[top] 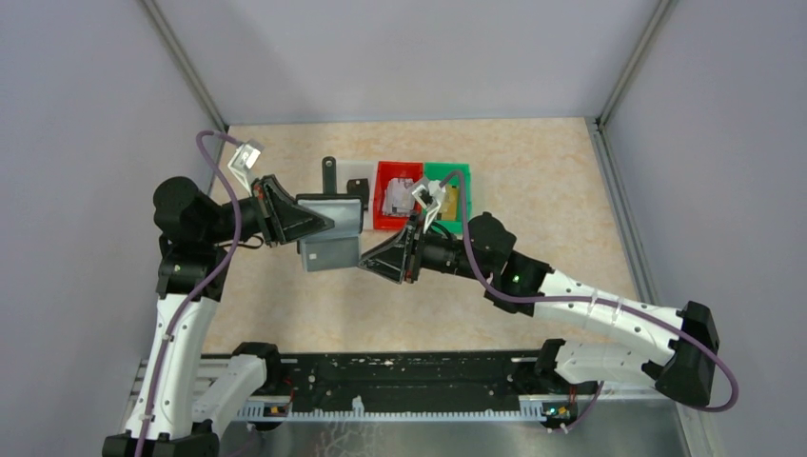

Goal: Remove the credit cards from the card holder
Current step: Remove the credit card from the card holder.

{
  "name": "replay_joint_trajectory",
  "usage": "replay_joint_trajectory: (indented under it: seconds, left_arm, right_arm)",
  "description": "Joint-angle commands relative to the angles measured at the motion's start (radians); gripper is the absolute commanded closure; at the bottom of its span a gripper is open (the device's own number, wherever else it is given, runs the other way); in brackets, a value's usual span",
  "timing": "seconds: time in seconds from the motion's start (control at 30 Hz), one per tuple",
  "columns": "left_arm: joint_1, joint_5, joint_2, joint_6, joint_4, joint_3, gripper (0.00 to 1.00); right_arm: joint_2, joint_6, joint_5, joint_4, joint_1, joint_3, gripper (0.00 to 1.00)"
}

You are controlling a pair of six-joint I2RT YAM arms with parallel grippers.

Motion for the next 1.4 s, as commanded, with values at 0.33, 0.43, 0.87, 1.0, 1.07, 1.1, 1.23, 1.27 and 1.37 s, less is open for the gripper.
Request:
replay_joint_trajectory:
  seconds: [0.33, 0.43, 0.87, 1.0, 1.07, 1.1, 1.23, 1.27, 1.37]
  left_arm:
    - [-0.001, -0.01, -0.017, 0.032, 0.0, 0.003, 1.0]
    - [-0.001, -0.01, -0.018, 0.037, -0.004, 0.004, 1.0]
    - [-0.001, 0.0, -0.039, 0.015, 0.002, 0.005, 1.0]
    - [-0.001, 0.006, -0.04, -0.007, 0.014, 0.011, 1.0]
    - [-0.001, 0.007, -0.043, -0.009, 0.014, 0.012, 1.0]
    - [-0.001, 0.007, -0.044, -0.01, 0.014, 0.011, 1.0]
    - [-0.001, 0.013, -0.048, -0.019, 0.019, 0.011, 1.0]
    - [-0.001, 0.013, -0.047, -0.021, 0.02, 0.014, 1.0]
    - [-0.001, 0.015, -0.045, -0.034, 0.027, 0.022, 1.0]
  right_arm:
    - [-0.031, 0.039, -0.027, 0.121, 0.014, 0.032, 0.74]
    - [-0.05, 0.085, -0.029, 0.201, 0.015, -0.009, 0.73]
    - [0.009, 0.212, -0.032, 0.522, 0.015, -0.096, 0.7]
    - [0.048, 0.218, -0.01, 0.582, 0.014, -0.087, 0.69]
    - [0.062, 0.217, 0.01, 0.609, 0.014, -0.084, 0.66]
    - [0.067, 0.217, 0.02, 0.624, 0.015, -0.084, 0.64]
    - [0.082, 0.209, 0.063, 0.688, 0.015, -0.093, 0.62]
    - [0.087, 0.205, 0.072, 0.691, 0.015, -0.091, 0.62]
    - [0.092, 0.172, 0.086, 0.644, 0.014, -0.073, 0.62]
